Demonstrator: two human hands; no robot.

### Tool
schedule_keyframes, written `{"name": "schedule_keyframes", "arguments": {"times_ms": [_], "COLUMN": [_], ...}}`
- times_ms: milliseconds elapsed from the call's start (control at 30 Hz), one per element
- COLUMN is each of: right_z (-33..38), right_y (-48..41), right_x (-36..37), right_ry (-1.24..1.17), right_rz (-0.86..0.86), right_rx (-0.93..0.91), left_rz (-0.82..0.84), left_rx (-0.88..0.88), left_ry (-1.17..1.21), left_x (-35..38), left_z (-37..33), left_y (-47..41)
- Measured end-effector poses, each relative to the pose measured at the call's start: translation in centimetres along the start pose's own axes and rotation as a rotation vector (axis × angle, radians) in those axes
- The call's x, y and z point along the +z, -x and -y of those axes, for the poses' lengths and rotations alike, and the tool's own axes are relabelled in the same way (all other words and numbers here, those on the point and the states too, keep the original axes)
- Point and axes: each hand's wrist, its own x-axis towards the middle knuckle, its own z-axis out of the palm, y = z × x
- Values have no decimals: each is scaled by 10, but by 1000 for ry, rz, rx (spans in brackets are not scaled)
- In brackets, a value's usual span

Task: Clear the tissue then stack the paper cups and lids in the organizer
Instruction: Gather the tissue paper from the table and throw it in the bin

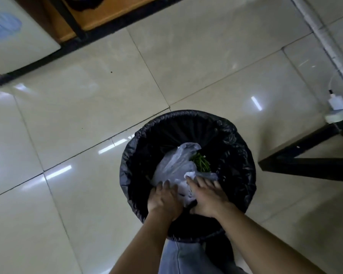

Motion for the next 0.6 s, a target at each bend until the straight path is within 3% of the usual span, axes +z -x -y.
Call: {"name": "schedule_keyframes", "arguments": {"times_ms": [100,367,467,600], "right_z": [7,46,63,78], "right_y": [41,203,272,360], "right_x": [-39,-192,-253,-321], "right_ry": [-51,-86,-36,-31], "right_rz": [-111,-660,-886,-1036], "right_rx": [5,7,32,33], "left_rz": [-93,-534,-695,-871], "left_rx": [4,96,174,325], "left_ry": [28,183,200,217], "left_x": [-34,-183,-246,-327], "left_z": [1,-5,-17,-41], "left_y": [37,187,248,323]}}
